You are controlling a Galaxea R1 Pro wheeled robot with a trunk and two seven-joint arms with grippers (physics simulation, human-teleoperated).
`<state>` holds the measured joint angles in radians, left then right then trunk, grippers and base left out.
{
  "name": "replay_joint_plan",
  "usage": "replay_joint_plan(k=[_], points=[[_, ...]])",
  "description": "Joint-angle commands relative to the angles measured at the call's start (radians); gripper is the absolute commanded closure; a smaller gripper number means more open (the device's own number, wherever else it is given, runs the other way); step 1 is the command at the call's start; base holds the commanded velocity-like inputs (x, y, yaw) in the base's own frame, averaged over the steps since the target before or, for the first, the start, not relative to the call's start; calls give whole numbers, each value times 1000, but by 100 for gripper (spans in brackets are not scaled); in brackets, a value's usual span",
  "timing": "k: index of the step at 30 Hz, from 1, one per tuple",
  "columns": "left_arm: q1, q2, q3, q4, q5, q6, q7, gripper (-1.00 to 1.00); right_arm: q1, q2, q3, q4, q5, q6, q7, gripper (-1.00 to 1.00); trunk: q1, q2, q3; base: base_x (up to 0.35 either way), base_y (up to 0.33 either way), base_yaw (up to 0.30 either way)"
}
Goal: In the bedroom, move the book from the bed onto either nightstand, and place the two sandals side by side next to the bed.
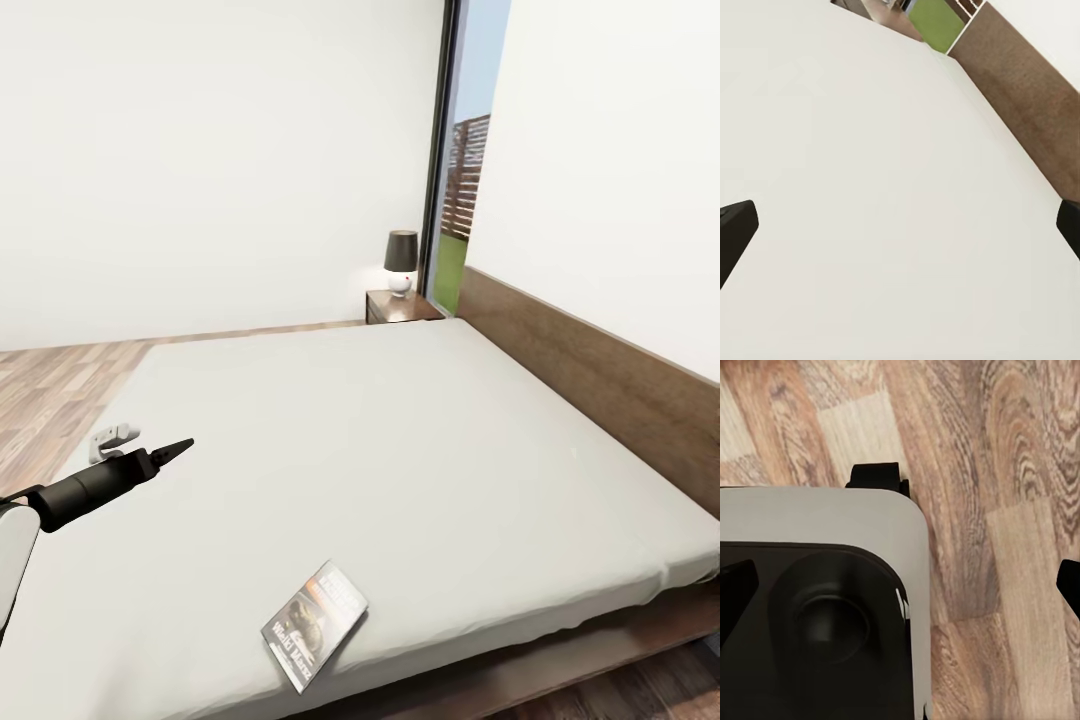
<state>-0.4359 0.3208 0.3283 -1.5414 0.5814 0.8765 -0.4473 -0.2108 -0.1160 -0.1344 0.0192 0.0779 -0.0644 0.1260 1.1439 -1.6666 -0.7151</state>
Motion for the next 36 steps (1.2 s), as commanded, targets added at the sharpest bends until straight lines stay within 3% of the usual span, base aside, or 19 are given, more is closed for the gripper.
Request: replay_joint_plan(k=[1, 26, 36], points=[[-1, 0, 1, 0, 0, 6, -4, -100, -1, 0, -8, 2, 8, -5, 3, -100, 0, 0, -1, 0, 0, -33], [-1, 0, 1, 0, 0, 4, -4, -100, -1, 0, -8, 2, 8, -5, 3, -100, 0, 0, -1, 0, 0, -10], [-1, 0, 1, 0, 0, 4, -4, -100, -1, -1, -8, 2, 8, -5, 3, -100, 0, 0, -1, 0, 0, -104]])
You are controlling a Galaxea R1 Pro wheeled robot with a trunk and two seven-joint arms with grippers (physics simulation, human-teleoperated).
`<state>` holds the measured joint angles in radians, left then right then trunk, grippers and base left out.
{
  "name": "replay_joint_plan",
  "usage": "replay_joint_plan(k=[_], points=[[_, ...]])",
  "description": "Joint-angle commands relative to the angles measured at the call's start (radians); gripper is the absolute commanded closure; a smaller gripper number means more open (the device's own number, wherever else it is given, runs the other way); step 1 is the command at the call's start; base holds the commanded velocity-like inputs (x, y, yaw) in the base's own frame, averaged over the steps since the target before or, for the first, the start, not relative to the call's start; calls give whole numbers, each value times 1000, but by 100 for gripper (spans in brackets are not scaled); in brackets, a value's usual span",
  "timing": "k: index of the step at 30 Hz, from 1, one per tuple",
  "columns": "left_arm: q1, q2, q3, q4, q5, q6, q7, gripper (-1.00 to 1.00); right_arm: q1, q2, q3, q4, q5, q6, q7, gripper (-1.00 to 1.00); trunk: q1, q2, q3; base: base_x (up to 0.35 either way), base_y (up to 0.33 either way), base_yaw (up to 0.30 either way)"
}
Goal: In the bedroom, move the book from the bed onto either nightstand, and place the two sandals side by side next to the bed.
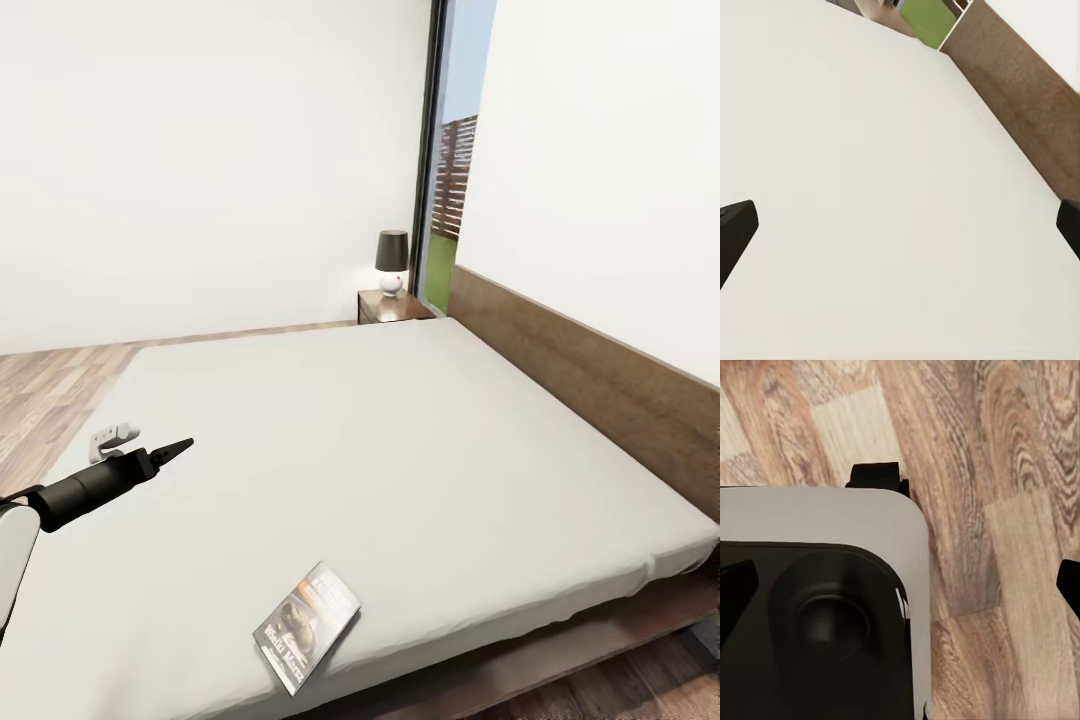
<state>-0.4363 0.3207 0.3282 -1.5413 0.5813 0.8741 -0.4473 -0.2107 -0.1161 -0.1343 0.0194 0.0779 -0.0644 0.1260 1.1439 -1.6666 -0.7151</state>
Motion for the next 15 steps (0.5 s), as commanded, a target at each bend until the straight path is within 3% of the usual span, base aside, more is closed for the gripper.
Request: replay_joint_plan(k=[1, 15], points=[[-1, 0, 2, 0, 0, 6, -4, -100, -1, 0, -8, 2, 8, -5, 3, -100, 0, 0, -1, 0, 0, -111], [-1, 0, 2, 0, 0, 6, -4, -100, -1, 0, -8, 2, 8, -5, 3, -100, 0, 0, -1, 0, 0, -44]])
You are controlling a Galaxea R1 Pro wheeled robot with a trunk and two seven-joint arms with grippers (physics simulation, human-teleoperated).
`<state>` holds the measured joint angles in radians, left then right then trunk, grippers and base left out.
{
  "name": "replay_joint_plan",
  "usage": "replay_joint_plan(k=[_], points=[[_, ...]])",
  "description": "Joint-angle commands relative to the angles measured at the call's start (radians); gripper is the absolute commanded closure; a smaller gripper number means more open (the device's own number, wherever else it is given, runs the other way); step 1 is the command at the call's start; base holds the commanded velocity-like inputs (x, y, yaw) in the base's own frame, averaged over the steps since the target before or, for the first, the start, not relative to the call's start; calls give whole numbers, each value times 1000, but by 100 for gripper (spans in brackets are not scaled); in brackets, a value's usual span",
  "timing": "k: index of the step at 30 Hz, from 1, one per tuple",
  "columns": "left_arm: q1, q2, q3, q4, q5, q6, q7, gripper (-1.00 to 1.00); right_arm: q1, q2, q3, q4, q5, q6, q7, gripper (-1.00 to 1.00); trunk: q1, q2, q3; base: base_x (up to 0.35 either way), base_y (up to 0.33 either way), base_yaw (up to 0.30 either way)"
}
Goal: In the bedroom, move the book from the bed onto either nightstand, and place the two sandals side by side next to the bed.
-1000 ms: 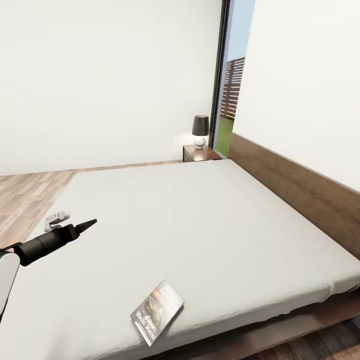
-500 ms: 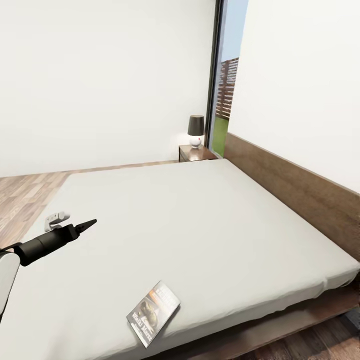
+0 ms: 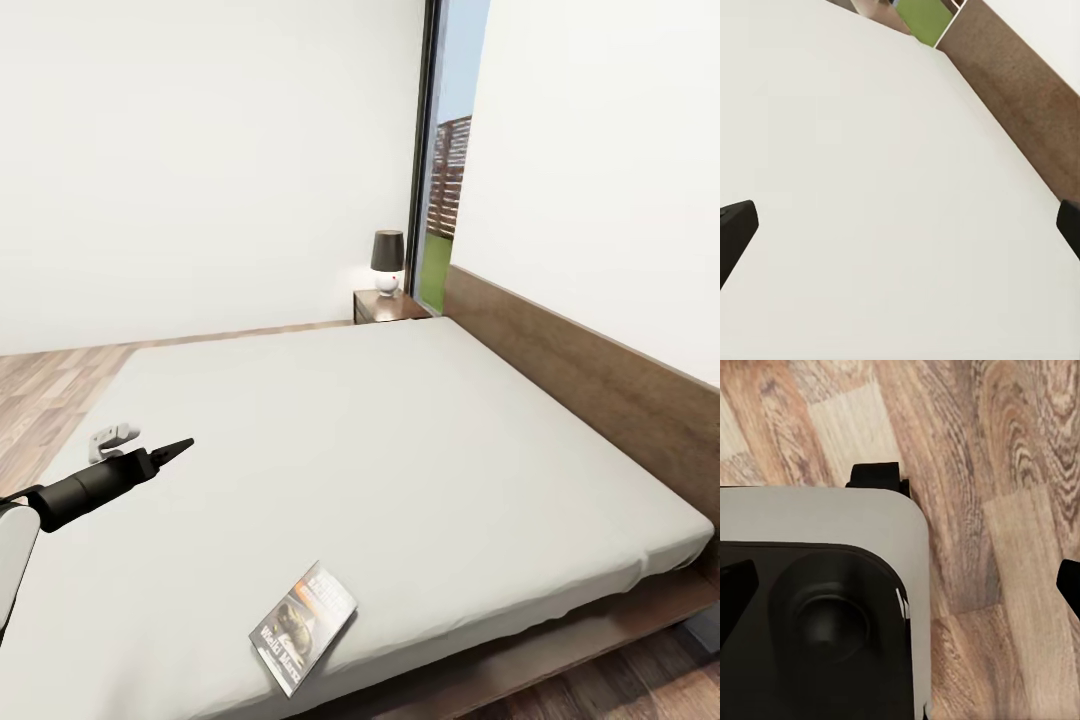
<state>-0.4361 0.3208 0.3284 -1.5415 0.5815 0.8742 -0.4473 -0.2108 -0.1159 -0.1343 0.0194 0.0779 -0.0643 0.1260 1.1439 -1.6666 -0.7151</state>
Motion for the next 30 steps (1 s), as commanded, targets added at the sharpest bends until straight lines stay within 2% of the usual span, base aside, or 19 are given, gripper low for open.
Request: replay_joint_plan(k=[1, 18, 30], points=[[-1, 0, 1, 0, 0, 6, -4, -100, -1, 0, -8, 2, 8, -5, 3, -100, 0, 0, -1, 0, 0, -10], [-1, 0, 1, 0, 0, 6, -4, -100, -1, 2, -8, 2, 8, -5, 3, -100, 0, 0, -2, -62, 4, 5], [-1, 0, 1, 0, 0, 5, -4, -100, -1, 5, -8, 2, 8, -5, 3, -100, 0, 0, -11, -118, 41, 117]])
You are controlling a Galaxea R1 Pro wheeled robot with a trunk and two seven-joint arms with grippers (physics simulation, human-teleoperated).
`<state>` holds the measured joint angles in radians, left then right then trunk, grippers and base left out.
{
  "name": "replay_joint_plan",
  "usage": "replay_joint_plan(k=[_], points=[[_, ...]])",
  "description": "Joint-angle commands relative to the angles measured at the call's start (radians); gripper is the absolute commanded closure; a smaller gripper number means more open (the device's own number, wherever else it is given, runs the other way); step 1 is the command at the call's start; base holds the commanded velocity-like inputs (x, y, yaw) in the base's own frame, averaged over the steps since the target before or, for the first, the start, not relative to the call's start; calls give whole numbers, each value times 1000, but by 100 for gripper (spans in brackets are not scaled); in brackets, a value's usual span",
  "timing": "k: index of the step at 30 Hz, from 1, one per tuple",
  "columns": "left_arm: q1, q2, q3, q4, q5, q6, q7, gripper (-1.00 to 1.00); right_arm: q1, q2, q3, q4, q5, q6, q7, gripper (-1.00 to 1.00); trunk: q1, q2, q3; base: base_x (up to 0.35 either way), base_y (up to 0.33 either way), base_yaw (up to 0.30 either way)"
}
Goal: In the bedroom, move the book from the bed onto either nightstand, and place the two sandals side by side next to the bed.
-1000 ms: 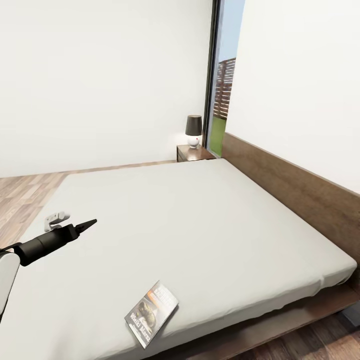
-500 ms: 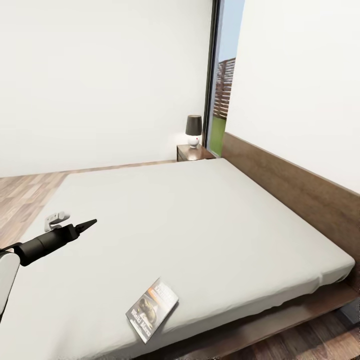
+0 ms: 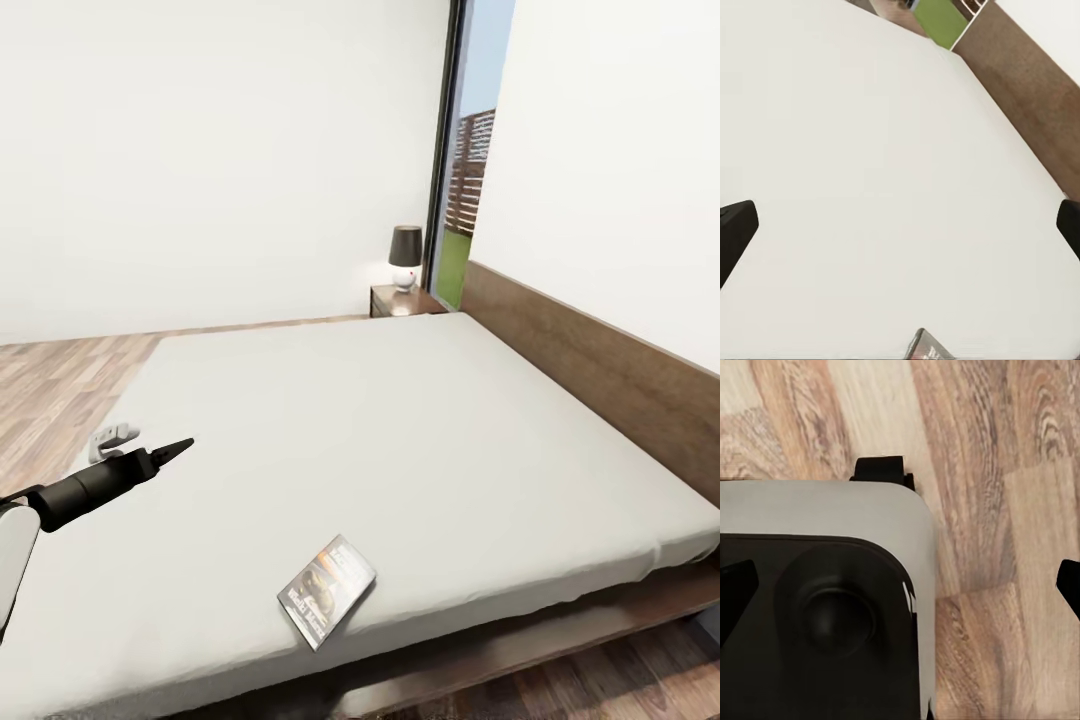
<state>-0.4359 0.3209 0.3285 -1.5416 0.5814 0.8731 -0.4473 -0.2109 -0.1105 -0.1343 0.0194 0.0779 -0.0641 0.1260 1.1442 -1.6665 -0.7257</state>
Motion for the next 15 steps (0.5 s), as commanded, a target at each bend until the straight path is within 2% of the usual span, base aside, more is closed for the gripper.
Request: replay_joint_plan(k=[1, 8, 15], points=[[-1, 0, 1, 0, 0, 6, -4, -100, -1, 0, -8, 2, 8, -5, 3, -100, 0, 0, -2, -157, 17, 147], [-1, 0, 1, 0, 0, 5, -3, -100, -1, 0, -8, 2, 8, -5, 3, -100, 0, 0, -6, -195, 9, 92], [-1, 0, 1, 0, 0, 3, -2, -100, -1, 0, -8, 2, 8, -5, 3, -100, 0, 0, -7, -92, 4, 27]])
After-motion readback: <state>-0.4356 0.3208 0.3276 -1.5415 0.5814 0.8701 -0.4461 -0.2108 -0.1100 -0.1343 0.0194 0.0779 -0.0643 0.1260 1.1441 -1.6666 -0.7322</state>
